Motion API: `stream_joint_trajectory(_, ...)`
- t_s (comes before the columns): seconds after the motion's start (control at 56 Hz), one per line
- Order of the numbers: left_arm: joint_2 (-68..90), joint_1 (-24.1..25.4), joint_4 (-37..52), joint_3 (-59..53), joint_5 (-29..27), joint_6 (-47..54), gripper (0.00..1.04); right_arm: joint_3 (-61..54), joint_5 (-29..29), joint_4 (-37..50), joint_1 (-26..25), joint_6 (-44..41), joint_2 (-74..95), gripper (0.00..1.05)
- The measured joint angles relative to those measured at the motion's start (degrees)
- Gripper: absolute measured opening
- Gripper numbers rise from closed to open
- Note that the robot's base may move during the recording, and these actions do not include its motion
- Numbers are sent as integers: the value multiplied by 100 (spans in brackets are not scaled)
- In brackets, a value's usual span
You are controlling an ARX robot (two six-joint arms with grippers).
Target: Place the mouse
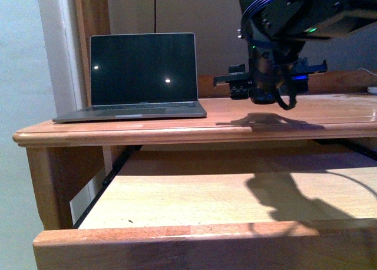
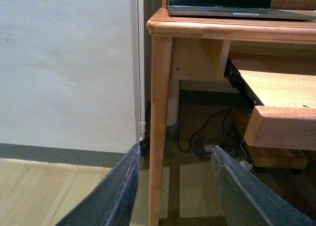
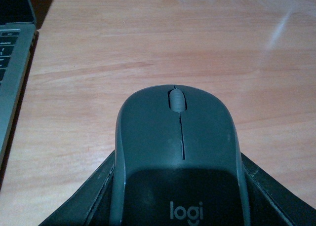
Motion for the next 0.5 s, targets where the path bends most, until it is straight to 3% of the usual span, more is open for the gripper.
stream_joint_trajectory(0.286,0,0,0,0,0,0,95,1298,339,-232,155,15,1143,55)
stream_joint_trajectory(0.339,0,0,0,0,0,11,99,1381,354,-223,168,13,1233,55)
stream_joint_trajectory(0.5,0,0,0,0,0,13,97,1252,299,160,188,92,1259,87)
